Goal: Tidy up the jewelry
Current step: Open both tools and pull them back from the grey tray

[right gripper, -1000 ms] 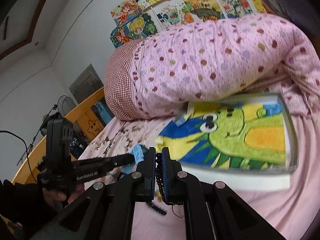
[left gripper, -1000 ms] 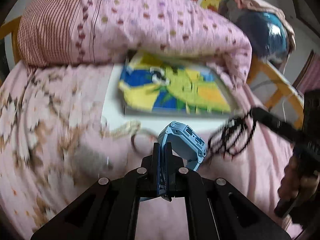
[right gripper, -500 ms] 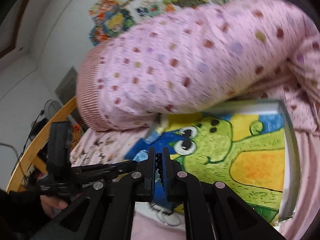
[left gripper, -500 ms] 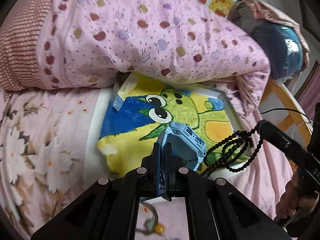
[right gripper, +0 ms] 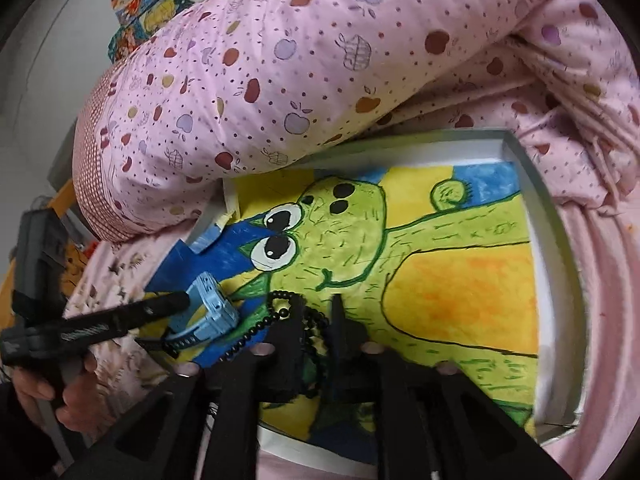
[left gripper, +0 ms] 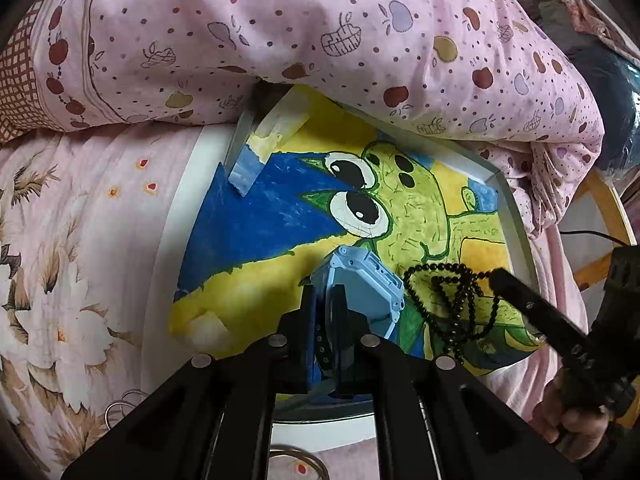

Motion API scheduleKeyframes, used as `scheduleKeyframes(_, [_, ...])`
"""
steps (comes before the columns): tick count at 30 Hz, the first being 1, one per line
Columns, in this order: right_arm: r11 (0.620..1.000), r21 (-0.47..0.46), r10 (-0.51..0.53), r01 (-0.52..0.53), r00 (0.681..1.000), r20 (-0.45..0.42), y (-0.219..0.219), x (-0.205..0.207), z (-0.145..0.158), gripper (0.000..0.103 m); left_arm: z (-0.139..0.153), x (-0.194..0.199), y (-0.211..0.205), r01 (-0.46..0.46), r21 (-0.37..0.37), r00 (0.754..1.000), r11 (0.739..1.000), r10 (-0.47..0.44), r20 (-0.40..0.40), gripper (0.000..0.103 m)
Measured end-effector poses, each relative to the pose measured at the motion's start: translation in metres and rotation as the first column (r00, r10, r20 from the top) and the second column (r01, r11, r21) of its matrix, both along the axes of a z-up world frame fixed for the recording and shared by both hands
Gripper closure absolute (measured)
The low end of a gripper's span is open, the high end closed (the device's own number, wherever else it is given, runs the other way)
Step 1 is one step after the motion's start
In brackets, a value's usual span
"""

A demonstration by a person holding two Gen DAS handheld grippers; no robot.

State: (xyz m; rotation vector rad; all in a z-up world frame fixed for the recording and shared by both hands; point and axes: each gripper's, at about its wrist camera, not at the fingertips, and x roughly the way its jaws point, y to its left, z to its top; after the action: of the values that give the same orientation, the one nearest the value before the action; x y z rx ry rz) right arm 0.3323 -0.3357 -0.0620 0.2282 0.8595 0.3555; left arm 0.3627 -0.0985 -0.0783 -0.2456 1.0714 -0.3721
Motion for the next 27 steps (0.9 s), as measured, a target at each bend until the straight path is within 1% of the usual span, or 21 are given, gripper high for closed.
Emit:
scheduleKeyframes(1, [1.000, -0.008, -0.004, 0.004, 1.000, 0.015, -0.001, -0.004, 0.003, 0.059, 0.000, 0.000, 0.001, -0.002, -0.004, 1.000, 1.000, 0.002, 0.001, 0.096])
scheduleKeyframes(2, [1.000, -0.008, -0.007, 0.007, 1.000, 0.030, -0.002, -0.007, 0.005, 0.056, 0.002, -0.002, 0.002, -0.003, 0.000, 1.000, 1.000, 0.003, 0.006, 0.088])
scheduleKeyframes(3, [1.000, -0.010, -0.011, 0.011, 0.999, 0.041, -0.002, -0.009, 0.008, 0.055, 0.005, -0.004, 0.002, -0.005, 0.005, 1.000, 1.000, 0.005, 0.015, 0.072])
scheduleKeyframes(5, [0.999, -0.026, -0.020, 0.022, 0.997, 0.071, -0.003, -0.017, 0.015, 0.055, 0.013, -0.011, 0.006, -0.020, 0.002, 0.999, 1.000, 0.020, 0.050, 0.051])
scheduleKeyframes(7, [0.999, -0.037, -0.033, 0.037, 0.994, 0.107, -0.004, -0.024, 0.024, 0.055, 0.022, -0.019, 0.008, -0.024, -0.015, 0.996, 1.000, 0.025, 0.087, 0.050])
scheduleKeyframes(8, [0.998, -0.042, -0.038, 0.043, 0.991, 0.127, -0.005, -0.030, 0.030, 0.054, 0.026, -0.023, 0.008, -0.025, -0.010, 0.994, 1.000, 0.026, 0.102, 0.050])
scheduleKeyframes(10, [0.997, -0.050, -0.050, 0.059, 0.984, 0.172, -0.005, -0.041, 0.041, 0.042, 0.033, -0.030, 0.007, -0.032, 0.010, 0.990, 0.999, 0.031, 0.137, 0.046])
scheduleKeyframes(14, [0.995, -0.048, -0.068, 0.083, 0.965, 0.253, -0.005, -0.070, 0.063, 0.032, 0.052, -0.052, 0.012, -0.055, 0.017, 0.970, 0.998, 0.050, 0.238, 0.026])
scheduleKeyframes(15, [0.995, -0.047, -0.073, 0.089, 0.960, 0.272, -0.005, -0.078, 0.069, 0.027, 0.056, -0.057, 0.013, -0.061, 0.014, 0.964, 0.998, 0.055, 0.259, 0.020])
scheduleKeyframes(16, [0.995, -0.042, -0.078, 0.094, 0.954, 0.290, -0.005, -0.086, 0.074, 0.021, 0.061, -0.064, 0.015, -0.067, 0.010, 0.958, 0.998, 0.061, 0.281, 0.017])
scheduleKeyframes(17, [0.995, -0.039, -0.081, 0.097, 0.949, 0.304, -0.004, -0.093, 0.079, 0.018, 0.066, -0.071, 0.018, -0.073, 0.006, 0.950, 0.997, 0.068, 0.303, 0.014])
scheduleKeyframes(18, [0.994, -0.037, -0.085, 0.102, 0.942, 0.323, -0.003, -0.103, 0.085, 0.011, 0.070, -0.076, 0.018, -0.076, 0.006, 0.945, 0.997, 0.070, 0.320, 0.009])
scheduleKeyframes(19, [0.994, -0.039, -0.087, 0.107, 0.934, 0.346, -0.001, -0.113, 0.090, 0.007, 0.076, -0.085, 0.020, -0.080, 0.010, 0.936, 0.997, 0.072, 0.346, 0.007])
scheduleKeyframes(22, [0.990, -0.058, -0.095, 0.128, 0.911, 0.401, 0.005, -0.142, 0.103, 0.001, 0.089, -0.108, 0.024, -0.094, 0.025, 0.910, 0.995, 0.076, 0.408, 0.004])
scheduleKeyframes(25, [0.988, -0.075, -0.088, 0.134, 0.894, 0.438, 0.011, -0.169, 0.112, 0.000, 0.098, -0.132, 0.030, -0.106, 0.027, 0.893, 0.994, 0.083, 0.443, 0.003])
scheduleKeyframes(27, [0.988, -0.079, -0.081, 0.131, 0.889, 0.451, 0.016, -0.186, 0.115, 0.000, 0.103, -0.146, 0.035, -0.117, 0.026, 0.883, 0.993, 0.092, 0.460, 0.002])
